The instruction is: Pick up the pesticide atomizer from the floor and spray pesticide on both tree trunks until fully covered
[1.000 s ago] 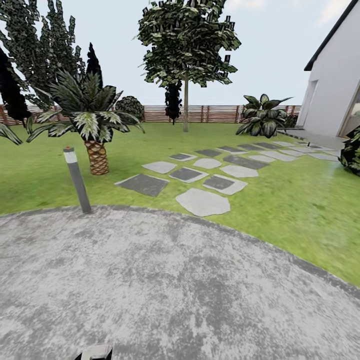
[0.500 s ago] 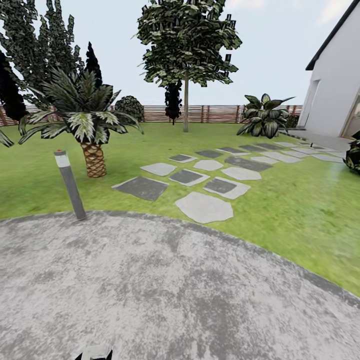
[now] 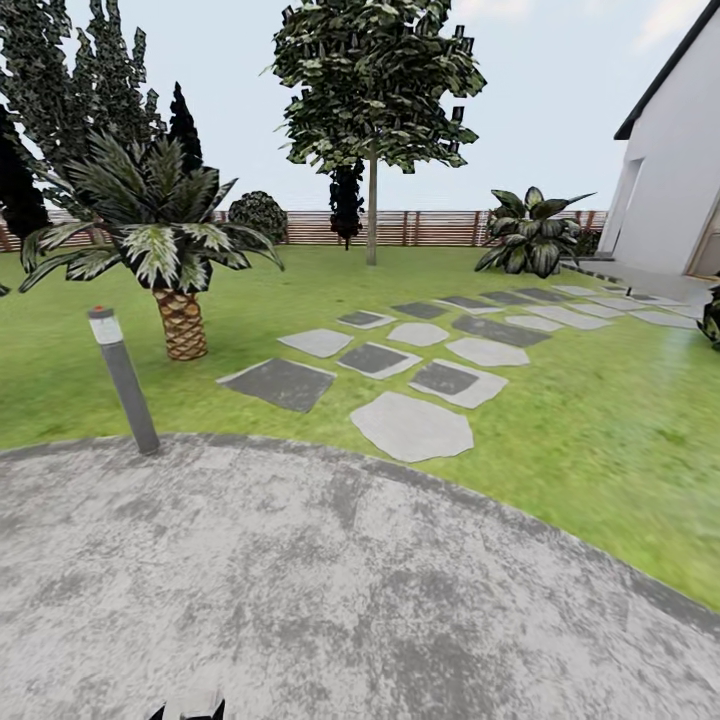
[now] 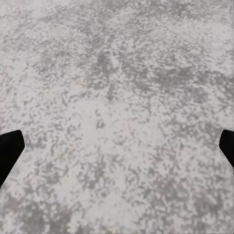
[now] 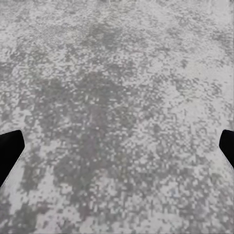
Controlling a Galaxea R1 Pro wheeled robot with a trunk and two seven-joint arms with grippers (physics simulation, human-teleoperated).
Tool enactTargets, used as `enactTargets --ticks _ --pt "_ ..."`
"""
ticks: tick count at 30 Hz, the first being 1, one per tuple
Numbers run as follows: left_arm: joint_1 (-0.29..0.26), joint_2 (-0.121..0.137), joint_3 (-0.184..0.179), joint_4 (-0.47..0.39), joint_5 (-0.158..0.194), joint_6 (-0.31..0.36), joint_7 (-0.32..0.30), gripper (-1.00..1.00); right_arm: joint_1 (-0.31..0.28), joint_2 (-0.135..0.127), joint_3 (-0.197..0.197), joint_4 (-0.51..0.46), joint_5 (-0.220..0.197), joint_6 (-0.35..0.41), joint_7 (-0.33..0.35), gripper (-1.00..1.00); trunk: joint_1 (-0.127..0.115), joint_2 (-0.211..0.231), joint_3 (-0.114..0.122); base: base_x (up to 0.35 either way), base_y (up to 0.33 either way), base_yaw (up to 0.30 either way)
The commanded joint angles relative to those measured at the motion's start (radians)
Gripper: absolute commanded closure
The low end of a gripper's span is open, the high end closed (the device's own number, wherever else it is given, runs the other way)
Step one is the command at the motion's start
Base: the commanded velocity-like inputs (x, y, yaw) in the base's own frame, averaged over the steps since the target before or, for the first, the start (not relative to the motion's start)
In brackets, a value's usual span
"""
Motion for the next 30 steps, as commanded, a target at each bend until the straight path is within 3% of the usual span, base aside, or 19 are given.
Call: enactTargets --ticks 1,30 --pt "0.000 0.000 0.000 0.000 0.000 0.000 0.000 -1.00 0.000 0.000 0.000 0.000 0.000 0.000 0.000 -1.00 0.000 0.000 0.000 0.340 0.000 0.000" --pt "0.000 0.000 0.000 0.000 0.000 0.000 0.000 -1.00 0.000 0.000 0.000 0.000 0.000 0.000 0.000 -1.00 0.000 0.000 0.000 0.340 0.000 0.000"
